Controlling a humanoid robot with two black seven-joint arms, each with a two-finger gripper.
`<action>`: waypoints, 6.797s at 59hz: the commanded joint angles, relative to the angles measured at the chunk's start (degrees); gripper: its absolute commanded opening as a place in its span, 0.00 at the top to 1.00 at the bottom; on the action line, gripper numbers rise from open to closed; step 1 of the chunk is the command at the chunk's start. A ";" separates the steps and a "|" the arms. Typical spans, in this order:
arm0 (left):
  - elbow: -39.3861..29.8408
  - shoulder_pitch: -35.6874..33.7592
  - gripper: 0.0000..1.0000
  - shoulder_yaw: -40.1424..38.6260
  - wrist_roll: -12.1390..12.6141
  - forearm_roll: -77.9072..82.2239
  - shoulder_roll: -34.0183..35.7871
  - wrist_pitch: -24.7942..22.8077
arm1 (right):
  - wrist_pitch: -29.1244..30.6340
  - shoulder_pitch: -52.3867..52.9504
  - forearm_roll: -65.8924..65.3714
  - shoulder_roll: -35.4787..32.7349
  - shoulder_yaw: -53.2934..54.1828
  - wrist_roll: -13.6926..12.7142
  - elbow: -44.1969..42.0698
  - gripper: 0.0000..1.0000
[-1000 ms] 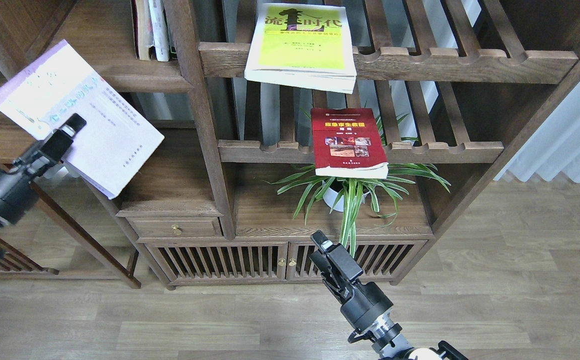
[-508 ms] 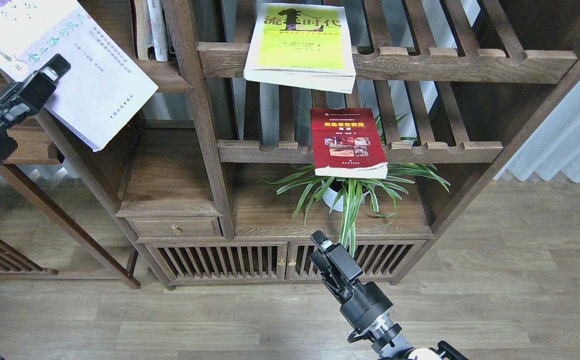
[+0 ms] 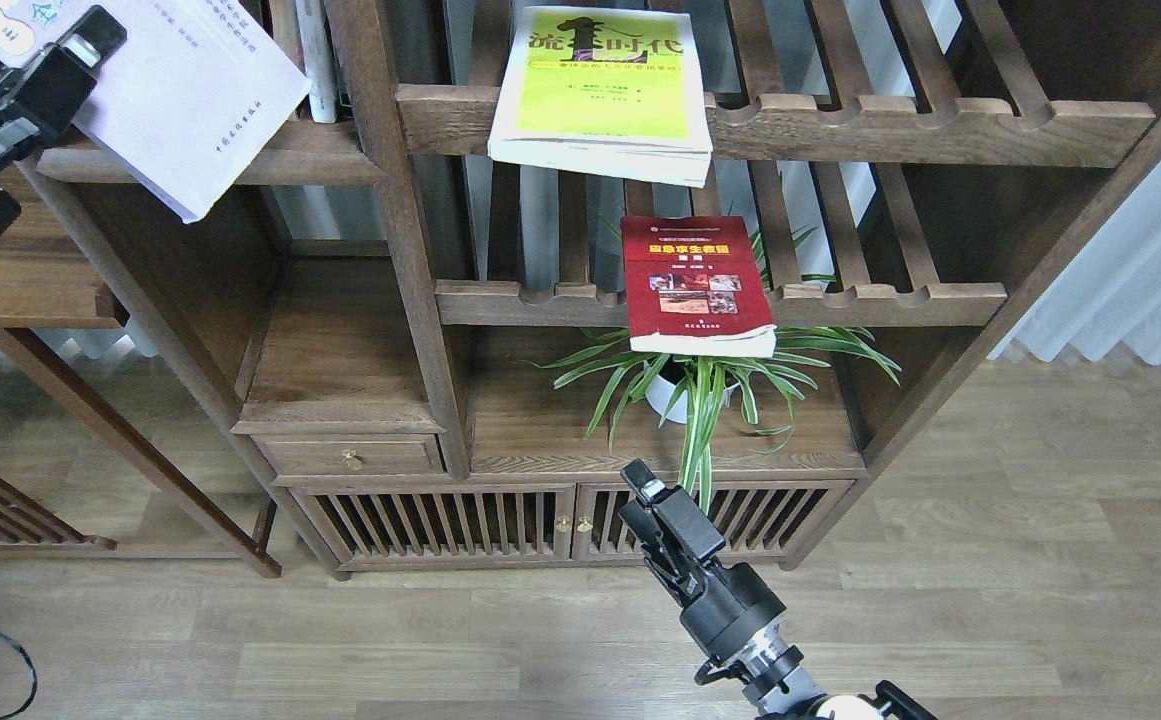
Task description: Organize books on shelf
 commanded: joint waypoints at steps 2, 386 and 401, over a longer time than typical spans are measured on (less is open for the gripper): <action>0.28 -0.72 1.00 0.00 0.37 1.26 1.06 0.00 | 0.00 0.00 0.00 0.00 0.00 0.00 0.08 0.02; 48.36 -29.02 1.00 22.85 -34.79 30.27 -3.42 0.00 | 0.00 0.70 2.99 1.49 3.25 0.09 3.07 0.02; 52.05 -32.10 1.00 25.39 -34.52 30.27 -5.97 0.00 | 0.00 0.70 2.99 1.49 3.25 0.09 3.07 0.02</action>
